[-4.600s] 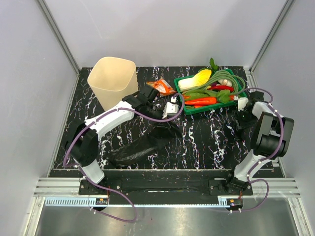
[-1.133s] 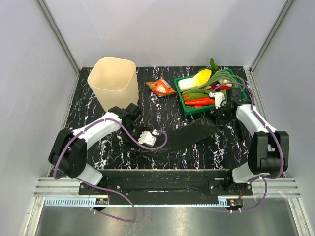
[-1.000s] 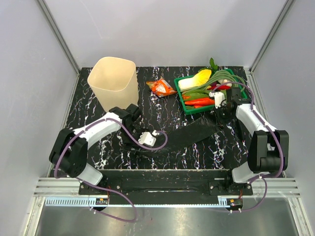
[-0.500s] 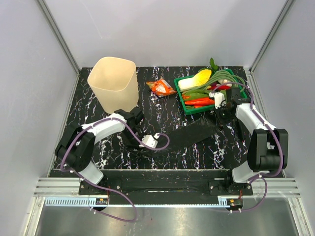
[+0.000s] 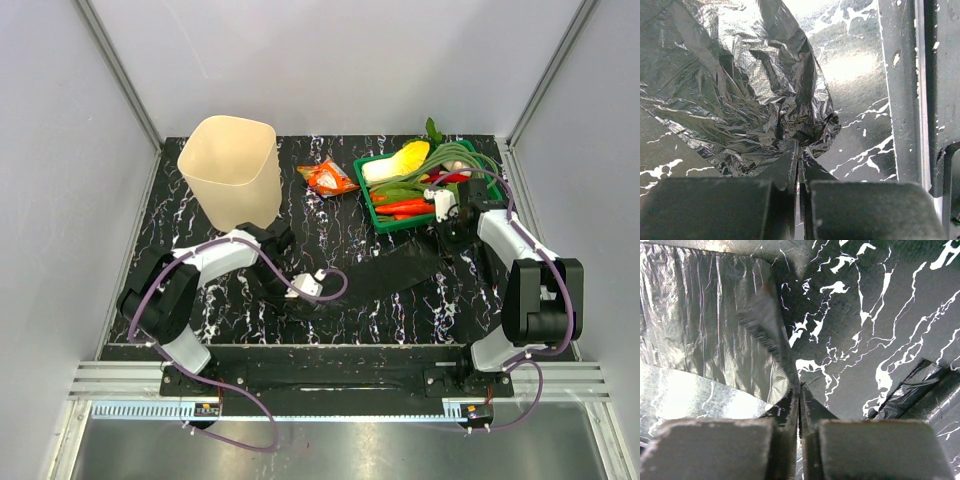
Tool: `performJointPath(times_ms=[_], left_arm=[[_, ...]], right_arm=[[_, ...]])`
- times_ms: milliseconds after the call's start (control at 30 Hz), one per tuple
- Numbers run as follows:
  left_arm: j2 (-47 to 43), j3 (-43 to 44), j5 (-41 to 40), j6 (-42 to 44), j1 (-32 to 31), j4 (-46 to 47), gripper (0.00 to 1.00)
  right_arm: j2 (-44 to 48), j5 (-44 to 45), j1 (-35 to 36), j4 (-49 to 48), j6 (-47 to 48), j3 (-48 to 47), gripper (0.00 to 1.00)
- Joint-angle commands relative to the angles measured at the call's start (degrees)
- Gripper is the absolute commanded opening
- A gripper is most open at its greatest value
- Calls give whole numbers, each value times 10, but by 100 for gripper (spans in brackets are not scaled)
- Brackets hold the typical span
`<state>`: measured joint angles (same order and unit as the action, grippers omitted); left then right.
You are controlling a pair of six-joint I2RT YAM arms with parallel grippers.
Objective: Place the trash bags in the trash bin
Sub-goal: Unfold the trash bag at the center of the board.
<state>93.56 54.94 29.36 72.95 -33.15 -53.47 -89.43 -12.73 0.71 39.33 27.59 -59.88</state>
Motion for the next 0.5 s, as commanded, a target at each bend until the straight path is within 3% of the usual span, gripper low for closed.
performJointPath(times_ms=[0,133,233,333,467], left_arm=[[-14,40,53,-44,-3,-8,0],[-13,109,118,-139,-2,-22,0],[-11,162,155,-216,-2,-20,0],[-8,206,178,-302,-2,9,0],[-7,230,192,-435,-3,83,0]], right_arm=[[18,-5,-4,3,-5,-22,16],[39,-25,-3,28,-14,-58,58],[60,-55,-4,50,-28,-96,78],[74,-101,-4,87,-37,-146,87],[93,-225,3,137,-38,-190,89]])
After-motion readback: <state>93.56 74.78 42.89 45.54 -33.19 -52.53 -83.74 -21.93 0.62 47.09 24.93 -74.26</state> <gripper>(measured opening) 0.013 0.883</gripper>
